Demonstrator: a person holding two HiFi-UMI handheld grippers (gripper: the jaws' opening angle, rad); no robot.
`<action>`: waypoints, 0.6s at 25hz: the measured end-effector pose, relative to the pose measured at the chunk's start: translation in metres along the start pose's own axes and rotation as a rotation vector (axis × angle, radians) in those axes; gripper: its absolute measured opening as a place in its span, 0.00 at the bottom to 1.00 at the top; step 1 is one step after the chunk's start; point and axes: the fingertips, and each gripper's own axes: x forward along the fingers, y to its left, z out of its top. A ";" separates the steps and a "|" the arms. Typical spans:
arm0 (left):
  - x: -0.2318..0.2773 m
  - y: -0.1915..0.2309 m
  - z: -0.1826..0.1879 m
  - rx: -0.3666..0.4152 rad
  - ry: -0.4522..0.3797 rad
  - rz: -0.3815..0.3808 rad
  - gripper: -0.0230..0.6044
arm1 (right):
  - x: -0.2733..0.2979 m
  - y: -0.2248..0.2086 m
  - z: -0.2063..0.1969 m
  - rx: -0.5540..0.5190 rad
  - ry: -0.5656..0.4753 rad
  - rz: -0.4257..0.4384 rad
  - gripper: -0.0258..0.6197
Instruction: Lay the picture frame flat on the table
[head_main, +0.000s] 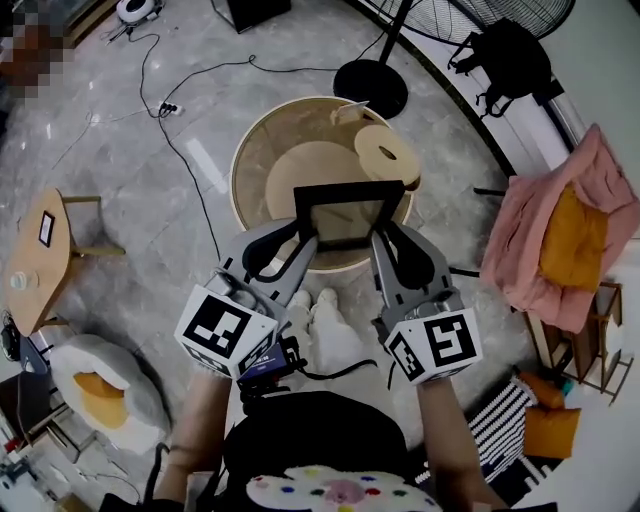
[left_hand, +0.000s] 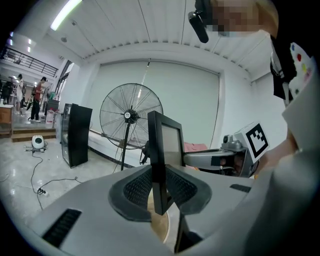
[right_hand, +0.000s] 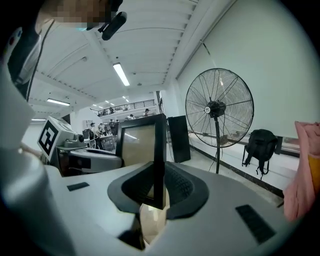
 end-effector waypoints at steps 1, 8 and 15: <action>0.001 0.002 -0.004 -0.007 0.004 0.002 0.19 | 0.002 0.000 -0.004 0.003 0.007 0.000 0.17; 0.004 0.011 -0.038 -0.061 0.053 0.005 0.19 | 0.015 0.002 -0.036 0.009 0.067 0.016 0.17; 0.011 0.015 -0.082 -0.115 0.113 -0.012 0.18 | 0.021 0.000 -0.081 0.032 0.127 0.008 0.17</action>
